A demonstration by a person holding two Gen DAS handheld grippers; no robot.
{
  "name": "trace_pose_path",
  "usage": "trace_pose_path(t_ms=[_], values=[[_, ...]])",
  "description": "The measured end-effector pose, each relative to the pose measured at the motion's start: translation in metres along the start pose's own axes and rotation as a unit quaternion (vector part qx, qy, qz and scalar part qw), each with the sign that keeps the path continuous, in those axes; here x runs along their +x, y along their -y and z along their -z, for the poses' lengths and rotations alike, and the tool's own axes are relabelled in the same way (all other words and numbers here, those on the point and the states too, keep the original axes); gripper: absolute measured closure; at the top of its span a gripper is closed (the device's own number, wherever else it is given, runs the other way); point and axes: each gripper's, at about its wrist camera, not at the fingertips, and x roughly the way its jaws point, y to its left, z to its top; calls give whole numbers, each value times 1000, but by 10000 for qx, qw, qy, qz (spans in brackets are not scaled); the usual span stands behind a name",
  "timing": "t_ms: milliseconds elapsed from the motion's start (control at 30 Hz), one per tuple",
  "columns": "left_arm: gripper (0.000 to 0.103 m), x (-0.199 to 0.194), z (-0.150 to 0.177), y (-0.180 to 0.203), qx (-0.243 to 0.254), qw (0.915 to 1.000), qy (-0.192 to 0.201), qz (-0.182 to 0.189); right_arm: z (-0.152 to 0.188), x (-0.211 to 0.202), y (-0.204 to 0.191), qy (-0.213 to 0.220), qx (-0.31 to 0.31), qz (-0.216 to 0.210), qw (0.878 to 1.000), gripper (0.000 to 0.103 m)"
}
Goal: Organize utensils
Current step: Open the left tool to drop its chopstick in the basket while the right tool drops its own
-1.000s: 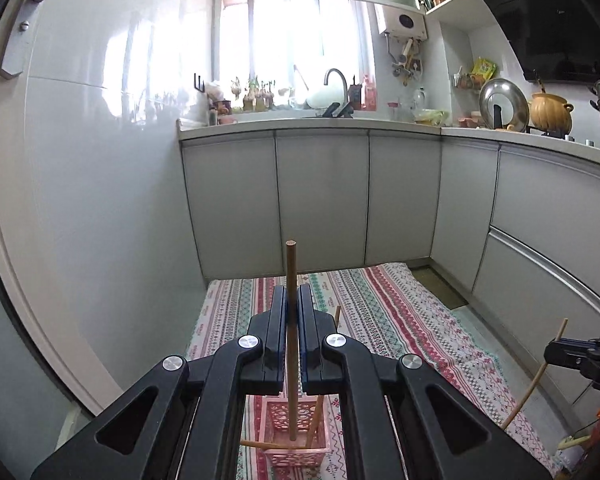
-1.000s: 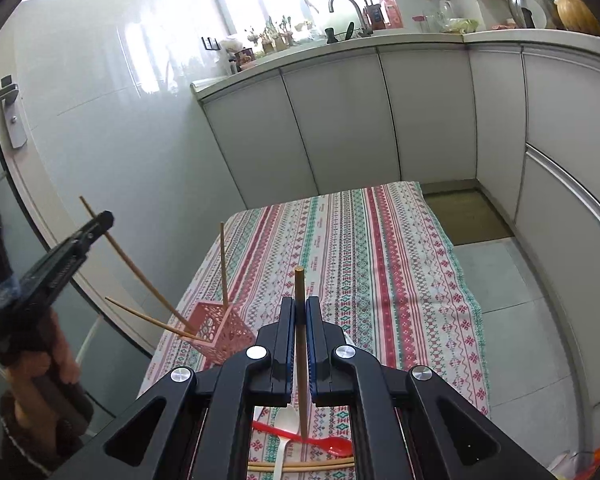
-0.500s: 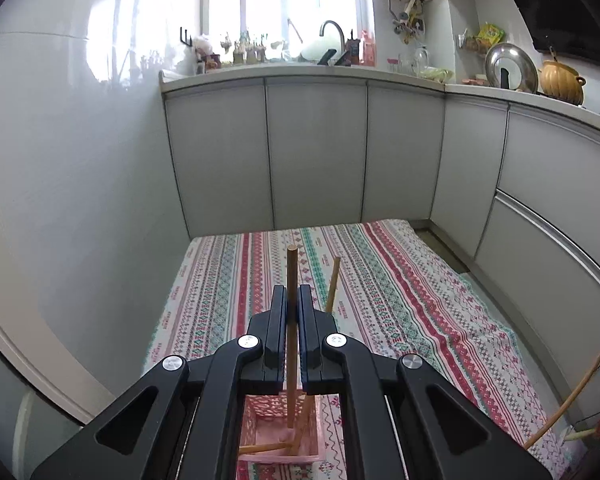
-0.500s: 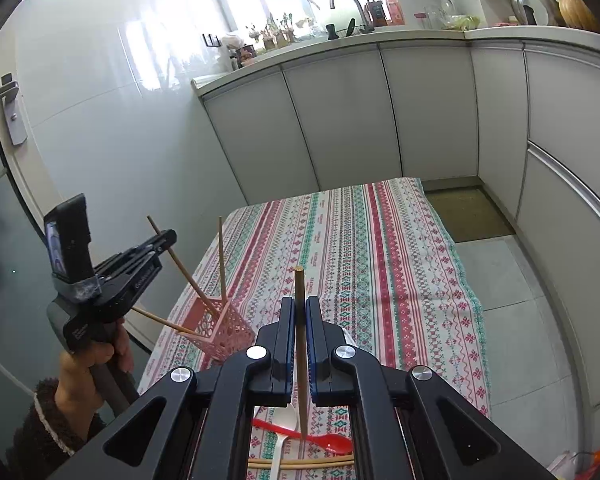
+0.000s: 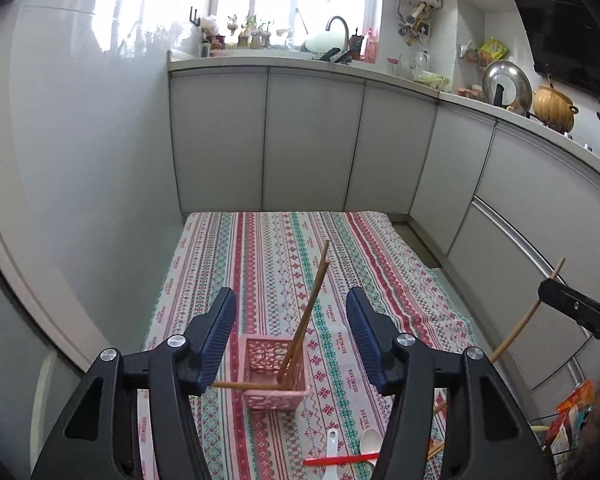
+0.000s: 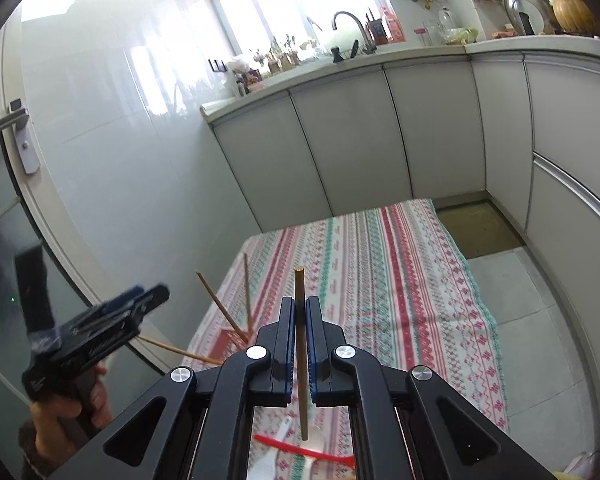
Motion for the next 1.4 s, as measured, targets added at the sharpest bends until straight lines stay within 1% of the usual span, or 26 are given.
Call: trace_pose_path(t_ms=[67,167,300,400,533,633,733,833,1033,1133,1233,1300,1333,1400], values=[[35,-15,3,-13,-190,9998,-85,-22,-6,0,-12,162,-15,-66,9998,98],[34,-36,10,-32,-404,9990,-216,0,-12,2,-32,396,-79,-142,9991,98],[31,-53,24,-47,-434,9983,-374,-64,-15,15,-55,597,-120,-266,9978,98],[31,-54,39,-55,-356,9972,-642,-155,-15,27,-70,726,-145,-359,9966,98],[31,-42,58,-70,-440,9933,-1036,-254,-10,43,-88,838,-224,-382,9955,98],[31,-33,63,-79,-546,9906,-1214,-308,-2,61,-100,829,-333,-352,9954,98],[31,-28,65,-86,-609,9894,-1281,-320,8,79,-109,789,-530,-189,9953,98],[31,-22,62,-90,-666,9883,-1330,-332,15,95,-111,738,-562,-140,9956,98],[31,-14,64,-92,-680,9871,-1411,-319,27,120,-111,366,-531,-160,9978,98],[31,-13,65,-94,-720,9865,-1431,-329,33,123,-111,351,-566,-108,9977,98],[31,-10,66,-94,-726,9860,-1463,-342,35,128,-107,128,-548,-149,9983,97],[31,-8,66,-93,-727,9857,-1486,-331,36,129,-104,67,-560,-123,9983,96],[31,-7,66,-93,-729,9855,-1497,-320,37,128,-103,73,-567,-163,9982,96],[31,-7,67,-91,-744,9853,-1515,-283,36,121,-100,264,-587,-192,9977,97]])
